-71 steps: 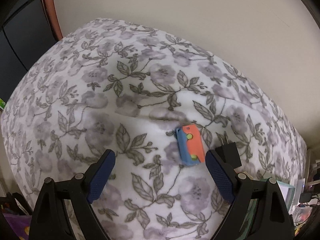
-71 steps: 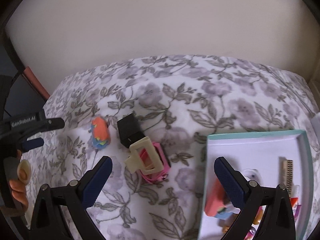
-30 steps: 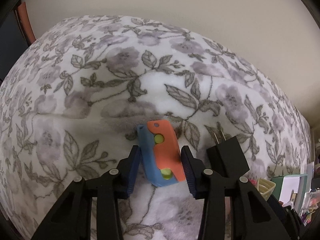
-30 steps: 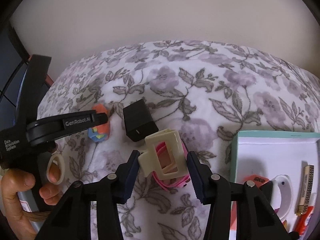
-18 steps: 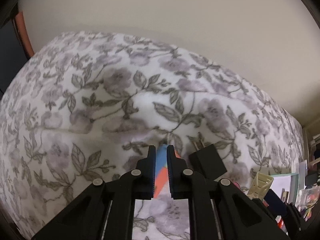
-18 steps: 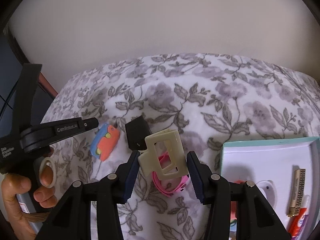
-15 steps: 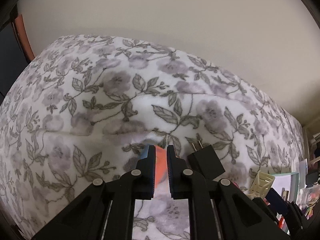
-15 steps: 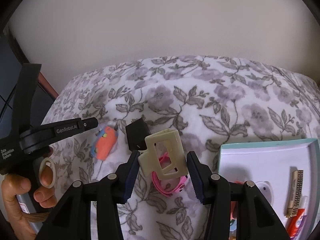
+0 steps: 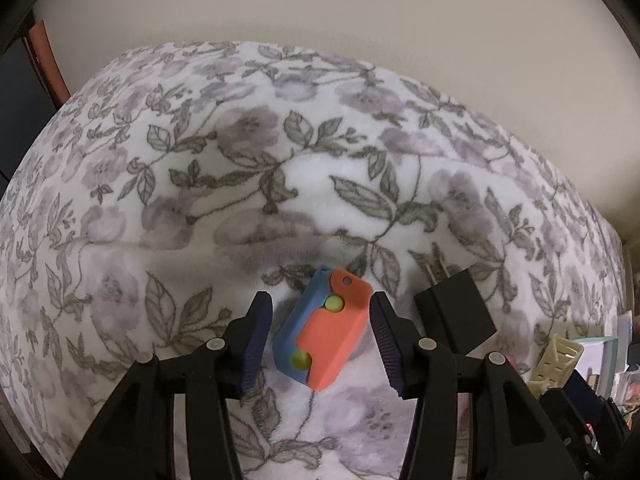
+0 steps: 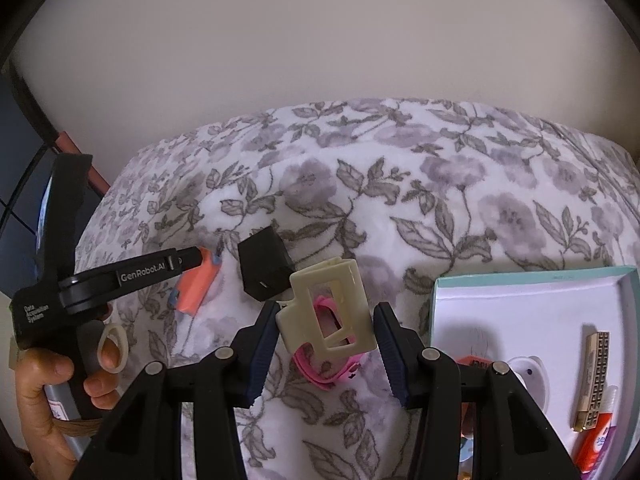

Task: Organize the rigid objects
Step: 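Lift the block with the left tool while the right tool lifts the hair clip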

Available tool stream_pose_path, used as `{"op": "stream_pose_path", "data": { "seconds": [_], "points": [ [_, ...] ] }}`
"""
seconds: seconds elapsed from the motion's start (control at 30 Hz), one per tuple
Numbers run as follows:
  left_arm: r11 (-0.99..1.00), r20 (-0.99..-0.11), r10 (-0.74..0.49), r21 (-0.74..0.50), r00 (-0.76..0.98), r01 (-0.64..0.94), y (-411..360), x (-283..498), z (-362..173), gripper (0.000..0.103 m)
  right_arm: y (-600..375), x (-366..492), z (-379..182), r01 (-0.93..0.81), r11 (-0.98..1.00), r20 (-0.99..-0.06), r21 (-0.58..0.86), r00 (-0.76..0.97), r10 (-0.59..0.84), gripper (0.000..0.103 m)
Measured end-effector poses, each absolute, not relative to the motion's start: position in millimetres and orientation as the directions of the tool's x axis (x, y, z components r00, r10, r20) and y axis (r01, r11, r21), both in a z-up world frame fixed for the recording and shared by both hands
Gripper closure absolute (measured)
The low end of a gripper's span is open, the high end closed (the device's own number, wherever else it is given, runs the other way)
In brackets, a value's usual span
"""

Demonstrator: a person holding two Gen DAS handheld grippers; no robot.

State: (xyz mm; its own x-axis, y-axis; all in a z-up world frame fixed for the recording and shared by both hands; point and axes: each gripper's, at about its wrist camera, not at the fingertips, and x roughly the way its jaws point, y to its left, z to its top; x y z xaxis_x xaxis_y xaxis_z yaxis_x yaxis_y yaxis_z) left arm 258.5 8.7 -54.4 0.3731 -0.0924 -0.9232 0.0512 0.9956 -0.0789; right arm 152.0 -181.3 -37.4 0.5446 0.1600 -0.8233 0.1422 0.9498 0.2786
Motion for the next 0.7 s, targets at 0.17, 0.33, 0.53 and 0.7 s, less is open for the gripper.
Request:
{"op": "stream_pose_path", "data": {
  "seconds": [0.17,0.33,0.53,0.7],
  "points": [
    [0.995,-0.936,-0.089,-0.072,0.341,0.062,5.4,258.8,-70.5,0.044,-182.8,152.5,-41.7,0.149,0.948,-0.828,0.281,0.538,0.161,0.052],
    [0.997,-0.939,-0.038,-0.01,0.341,0.083,-1.4,256.3,-81.1,0.044,-182.6,152.2,-41.1,0.149,0.949,-0.829,0.277,0.537,0.157,0.052],
    [0.997,-0.937,-0.018,0.011,0.348,0.082,-4.4,254.0,-81.8,0.045,-181.7,152.5,-41.3,0.149,0.95,-0.831,0.274,0.534,0.156,0.052],
    [0.998,-0.938,-0.011,0.01,0.347,0.057,-2.4,256.4,-74.8,0.049,-182.0,152.4,-41.0,0.151,0.951,-0.833,0.269,0.533,0.151,0.052]
  ]
}}
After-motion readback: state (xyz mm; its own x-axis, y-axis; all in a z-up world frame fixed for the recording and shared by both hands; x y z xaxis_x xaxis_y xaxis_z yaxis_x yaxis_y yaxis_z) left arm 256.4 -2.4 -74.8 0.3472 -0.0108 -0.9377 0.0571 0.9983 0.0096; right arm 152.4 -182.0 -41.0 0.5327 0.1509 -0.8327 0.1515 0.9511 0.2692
